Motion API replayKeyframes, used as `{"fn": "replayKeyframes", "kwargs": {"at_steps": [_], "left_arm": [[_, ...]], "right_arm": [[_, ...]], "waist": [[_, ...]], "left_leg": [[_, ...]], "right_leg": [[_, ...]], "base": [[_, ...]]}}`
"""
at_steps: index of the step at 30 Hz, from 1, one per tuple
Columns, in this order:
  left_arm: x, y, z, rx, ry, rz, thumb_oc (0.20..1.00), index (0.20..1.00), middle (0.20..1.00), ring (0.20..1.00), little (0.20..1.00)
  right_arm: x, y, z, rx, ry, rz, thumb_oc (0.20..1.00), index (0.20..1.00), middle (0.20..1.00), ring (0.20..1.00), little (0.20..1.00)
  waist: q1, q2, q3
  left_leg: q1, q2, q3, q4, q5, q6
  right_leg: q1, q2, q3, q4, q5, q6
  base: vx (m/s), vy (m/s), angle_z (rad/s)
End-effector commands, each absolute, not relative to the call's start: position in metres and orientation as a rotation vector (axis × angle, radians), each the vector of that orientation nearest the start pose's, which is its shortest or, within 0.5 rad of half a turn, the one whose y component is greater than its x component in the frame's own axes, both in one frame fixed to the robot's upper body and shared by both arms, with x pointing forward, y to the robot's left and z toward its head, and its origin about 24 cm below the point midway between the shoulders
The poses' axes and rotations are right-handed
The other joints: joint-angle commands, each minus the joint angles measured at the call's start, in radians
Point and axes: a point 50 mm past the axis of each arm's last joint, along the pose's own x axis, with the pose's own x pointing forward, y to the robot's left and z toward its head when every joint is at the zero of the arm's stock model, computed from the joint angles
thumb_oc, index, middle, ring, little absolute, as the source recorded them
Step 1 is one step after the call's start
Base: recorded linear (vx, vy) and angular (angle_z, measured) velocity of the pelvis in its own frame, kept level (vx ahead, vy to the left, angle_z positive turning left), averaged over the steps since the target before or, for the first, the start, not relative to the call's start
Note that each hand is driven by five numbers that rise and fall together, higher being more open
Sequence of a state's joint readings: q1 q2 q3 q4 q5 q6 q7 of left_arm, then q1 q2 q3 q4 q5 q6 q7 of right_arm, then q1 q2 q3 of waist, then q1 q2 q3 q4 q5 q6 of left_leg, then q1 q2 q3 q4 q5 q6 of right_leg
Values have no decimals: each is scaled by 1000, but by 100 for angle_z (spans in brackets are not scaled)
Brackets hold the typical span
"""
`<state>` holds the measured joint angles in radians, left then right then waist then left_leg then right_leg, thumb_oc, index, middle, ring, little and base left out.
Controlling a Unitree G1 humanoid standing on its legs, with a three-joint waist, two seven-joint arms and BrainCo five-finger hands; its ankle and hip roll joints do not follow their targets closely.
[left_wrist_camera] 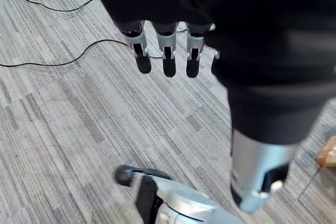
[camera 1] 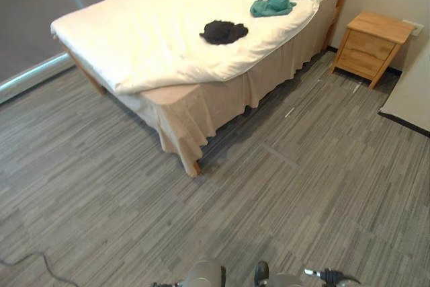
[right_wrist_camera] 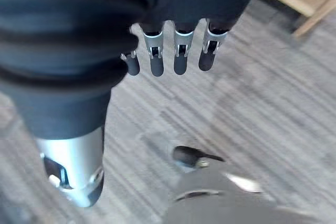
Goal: Tidy up the quilt and then pick up the clothes from the bed and put them into the laundry hamper.
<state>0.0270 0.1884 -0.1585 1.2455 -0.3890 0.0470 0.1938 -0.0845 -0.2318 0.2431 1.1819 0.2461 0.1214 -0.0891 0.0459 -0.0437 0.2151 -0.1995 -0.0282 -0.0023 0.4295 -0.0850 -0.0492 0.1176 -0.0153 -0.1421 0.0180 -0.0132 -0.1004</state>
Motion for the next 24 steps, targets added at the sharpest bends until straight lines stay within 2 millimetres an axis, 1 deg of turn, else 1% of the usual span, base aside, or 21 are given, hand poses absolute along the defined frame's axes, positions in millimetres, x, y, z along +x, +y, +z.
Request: {"fn": "replayKeyframes", "kwargs": {"at_steps": [1, 3, 4, 6, 7, 8, 9, 10, 11, 12, 13, 14, 15, 16, 17, 18, 19, 20, 22, 23, 24], "left_arm": [[83, 201, -168, 10, 1235, 355, 1000, 1000, 1000, 1000, 1000], [82, 201, -169, 8, 1241, 359, 1000, 1000, 1000, 1000, 1000], [80, 201, -169, 11, 1248, 358, 1000, 1000, 1000, 1000, 1000], [80, 200, -169, 1, 1258, 362, 1000, 1000, 1000, 1000, 1000], [80, 200, -169, 0, 1259, 364, 1000, 1000, 1000, 1000, 1000], [77, 200, -170, -15, 1268, 368, 1000, 1000, 1000, 1000, 1000], [77, 200, -170, -15, 1268, 368, 1000, 1000, 1000, 1000, 1000], [75, 201, -170, -17, 1268, 371, 1000, 1000, 1000, 1000, 1000], [74, 205, -170, 11, 1258, 369, 1000, 1000, 1000, 1000, 1000], [76, 206, -170, 23, 1250, 358, 1000, 1000, 1000, 1000, 1000], [79, 206, -169, 36, 1248, 347, 1000, 1000, 1000, 1000, 1000], [82, 208, -168, 66, 1248, 345, 1000, 1000, 1000, 1000, 1000], [85, 210, -167, 84, 1248, 355, 1000, 1000, 1000, 1000, 1000], [87, 213, -166, 86, 1252, 377, 1000, 1000, 1000, 1000, 1000], [88, 214, -166, 83, 1253, 386, 1000, 1000, 1000, 1000, 1000], [91, 217, -164, 77, 1248, 406, 1000, 1000, 1000, 1000, 1000], [93, 220, -163, 72, 1241, 415, 1000, 1000, 1000, 1000, 1000], [94, 221, -163, 73, 1233, 415, 1000, 1000, 1000, 1000, 1000], [94, 222, -162, 68, 1229, 424, 1000, 1000, 1000, 1000, 1000], [95, 222, -162, 87, 1215, 412, 1000, 1000, 1000, 1000, 1000], [96, 222, -162, 92, 1211, 408, 1000, 1000, 1000, 1000, 1000]], "right_arm": [[119, -229, -154, -182, 1204, -180, 1000, 1000, 1000, 1000, 1000], [114, -230, -155, -193, 1227, -179, 1000, 1000, 1000, 1000, 1000], [107, -232, -157, -208, 1249, -172, 1000, 1000, 1000, 1000, 1000], [102, -232, -159, -232, 1268, -161, 1000, 1000, 1000, 1000, 1000], [102, -232, -159, -235, 1270, -161, 1000, 1000, 1000, 1000, 1000], [98, -230, -161, -242, 1286, -169, 1000, 1000, 1000, 1000, 1000], [98, -230, -161, -242, 1286, -168, 1000, 1000, 1000, 1000, 1000], [97, -227, -162, -238, 1293, -171, 1000, 1000, 1000, 1000, 1000], [95, -220, -164, -237, 1300, -158, 1000, 1000, 1000, 1000, 1000], [94, -219, -164, -244, 1286, -150, 1000, 1000, 1000, 1000, 1000], [93, -219, -164, -241, 1273, -158, 1000, 1000, 1000, 1000, 1000], [94, -219, -163, -230, 1250, -177, 1000, 1000, 1000, 1000, 1000], [95, -217, -163, -216, 1230, -191, 1000, 1000, 1000, 1000, 1000], [98, -215, -162, -202, 1204, -199, 1000, 1000, 1000, 1000, 1000], [100, -214, -161, -198, 1194, -197, 1000, 1000, 1000, 1000, 1000], [106, -211, -160, -197, 1164, -180, 1000, 1000, 1000, 1000, 1000], [115, -208, -157, -216, 1128, -157, 1000, 1000, 1000, 1000, 1000], [122, -206, -155, -239, 1100, -138, 1000, 1000, 1000, 1000, 1000], [126, -205, -154, -265, 1082, -115, 1000, 1000, 1000, 1000, 1000], [129, -203, -153, -265, 1082, -108, 1000, 1000, 1000, 1000, 1000], [129, -203, -153, -256, 1083, -116, 1000, 1000, 1000, 1000, 1000]], "waist": [[47, 37, 50], [64, 47, 49], [79, 52, 46], [87, 55, 43], [87, 54, 42], [94, 56, 31], [95, 55, 32], [98, 45, 24], [112, 30, 5], [112, 39, -3], [105, 50, -7], [96, 55, -9], [86, 59, -6], [78, 60, -4], [75, 65, -5], [66, 61, 6], [57, 61, 16], [48, 55, 22], [43, 51, 26], [16, 29, 32], [10, 24, 27]], "left_leg": [[24, -13, 25, -336, 141, -2], [1, -14, 31, -447, 183, -14], [-25, -17, 47, -505, 192, -17], [-40, -13, 75, -495, 186, -10], [-37, -13, 78, -491, 184, -8], [-29, -9, 70, -470, 181, 5], [-28, -9, 70, -470, 180, 5], [-16, -14, 70, -434, 166, 29], [9, -29, 41, -378, 158, 69], [28, -25, 43, -370, 147, 87], [49, -26, 49, -362, 134, 102], [80, -37, 53, -354, 113, 119], [108, -45, 48, -350, 91, 130], [131, -46, 56, -344, 72, 136], [138, -40, 62, -342, 66, 136], [172, -36, 80, -341, 53, 133], [208, -26, 80, -347, 52, 119], [226, -24, 52, -347, 46, 105], [234, -25, 30, -346, 39, 99], [284, -42, -48, -360, -2, 92], [288, -49, -71, -364, -10, 93]], "right_leg": [[11, -1, 28, 61, -74, 161], [47, 14, 37, 49, -91, 161], [86, 21, 46, 45, -115, 161], [117, 12, 51, 56, -151, 164], [119, 8, 52, 60, -157, 166], [146, -22, 56, 118, -186, 181], [146, -23, 56, 118, -187, 182], [158, -57, 43, 192, -186, 203], [134, -144, 14, 417, -64, 253], [102, -173, 3, 556, -9, 258], [76, -191, -7, 682, 38, 255], [17, -218, -5, 818, 76, 255], [-32, -239, -4, 902, 82, 251], [-82, -260, -14, 919, 93, 248], [-102, -264, -21, 913, 103, 247], [-152, -285, -35, 859, 92, 238], [-190, -273, -46, 738, 74, 229], [-204, -247, -50, 545, 60, 223], [-205, -229, -48, 451, 46, 222], [-217, -196, 37, 184, 92, 239], [-224, -188, 73, 135, 108, 246]], "base": [[547, 101, -19], [475, 91, -12], [501, 117, -15], [432, 152, -17], [537, 243, -28], [356, 161, -30], [519, 245, -31], [530, 312, -43], [711, 449, -58], [649, 458, -72], [500, 370, -52], [453, 316, -22], [451, 262, 8], [316, 155, 27], [293, 69, 45], [288, -43, 43], [368, -158, 35], [302, -185, 18], [287, -210, 41], [332, -277, 85], [479, -370, 161]]}}
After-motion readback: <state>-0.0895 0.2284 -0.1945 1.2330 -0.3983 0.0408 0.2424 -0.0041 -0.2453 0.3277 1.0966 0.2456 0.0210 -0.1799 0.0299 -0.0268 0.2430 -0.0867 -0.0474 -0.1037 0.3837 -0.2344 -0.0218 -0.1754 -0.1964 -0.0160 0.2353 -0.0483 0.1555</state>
